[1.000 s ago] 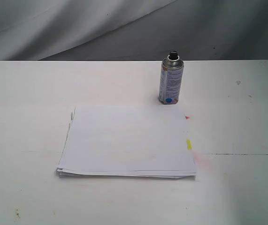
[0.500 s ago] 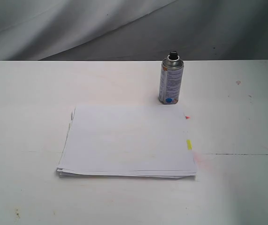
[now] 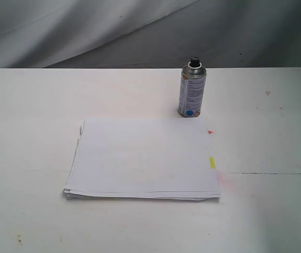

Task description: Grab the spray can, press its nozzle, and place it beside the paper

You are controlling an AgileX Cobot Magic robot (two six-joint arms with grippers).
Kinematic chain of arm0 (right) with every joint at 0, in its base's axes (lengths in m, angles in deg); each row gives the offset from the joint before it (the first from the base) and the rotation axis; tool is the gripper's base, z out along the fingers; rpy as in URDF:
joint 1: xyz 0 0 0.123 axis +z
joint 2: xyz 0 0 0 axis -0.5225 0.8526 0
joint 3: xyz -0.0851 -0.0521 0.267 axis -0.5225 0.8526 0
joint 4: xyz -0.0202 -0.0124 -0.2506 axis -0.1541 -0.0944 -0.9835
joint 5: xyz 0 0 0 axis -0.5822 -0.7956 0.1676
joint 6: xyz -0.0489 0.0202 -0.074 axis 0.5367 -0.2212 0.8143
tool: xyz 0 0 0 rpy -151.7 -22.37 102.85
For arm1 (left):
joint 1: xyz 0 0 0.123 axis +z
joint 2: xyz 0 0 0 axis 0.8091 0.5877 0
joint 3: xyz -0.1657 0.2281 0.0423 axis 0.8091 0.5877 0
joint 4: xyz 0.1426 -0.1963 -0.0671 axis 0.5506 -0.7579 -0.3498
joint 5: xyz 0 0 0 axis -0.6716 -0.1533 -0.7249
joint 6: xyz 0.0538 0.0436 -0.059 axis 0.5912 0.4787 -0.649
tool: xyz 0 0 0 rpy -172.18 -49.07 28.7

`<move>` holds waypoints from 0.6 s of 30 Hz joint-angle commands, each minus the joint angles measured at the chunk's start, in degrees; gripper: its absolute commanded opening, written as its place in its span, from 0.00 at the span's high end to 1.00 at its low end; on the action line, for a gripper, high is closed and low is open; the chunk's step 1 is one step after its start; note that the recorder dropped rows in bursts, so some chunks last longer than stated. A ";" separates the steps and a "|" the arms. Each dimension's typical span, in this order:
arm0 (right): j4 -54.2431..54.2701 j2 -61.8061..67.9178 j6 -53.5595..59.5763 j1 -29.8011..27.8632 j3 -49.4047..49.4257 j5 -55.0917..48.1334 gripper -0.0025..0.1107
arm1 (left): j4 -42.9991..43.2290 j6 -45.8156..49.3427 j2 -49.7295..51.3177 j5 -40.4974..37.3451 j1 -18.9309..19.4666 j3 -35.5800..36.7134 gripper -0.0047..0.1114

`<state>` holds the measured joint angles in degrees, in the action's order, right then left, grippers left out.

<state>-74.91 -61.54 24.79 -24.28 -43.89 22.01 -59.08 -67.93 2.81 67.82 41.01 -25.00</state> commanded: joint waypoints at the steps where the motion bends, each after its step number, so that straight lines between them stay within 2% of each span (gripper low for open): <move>1: 1.05 -0.18 0.01 -0.47 -2.36 -2.47 0.98 | -0.03 -0.09 -0.19 0.66 -0.29 0.27 0.96; 8: 1.05 0.63 0.01 -0.47 -14.14 -7.53 0.98 | -0.03 -0.09 -0.19 0.66 -0.29 0.27 0.96; 13: 1.05 7.92 0.01 -0.47 -19.08 -7.53 0.98 | -0.03 -0.24 -0.19 0.66 -0.29 0.27 0.96; 18: 1.79 17.25 0.01 -0.47 -19.94 -6.58 0.98 | -0.03 -0.24 -0.19 0.66 -0.29 0.27 0.96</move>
<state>-73.77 -47.82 24.79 -24.28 -63.52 15.21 -59.08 -67.93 2.81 67.82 41.01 -25.00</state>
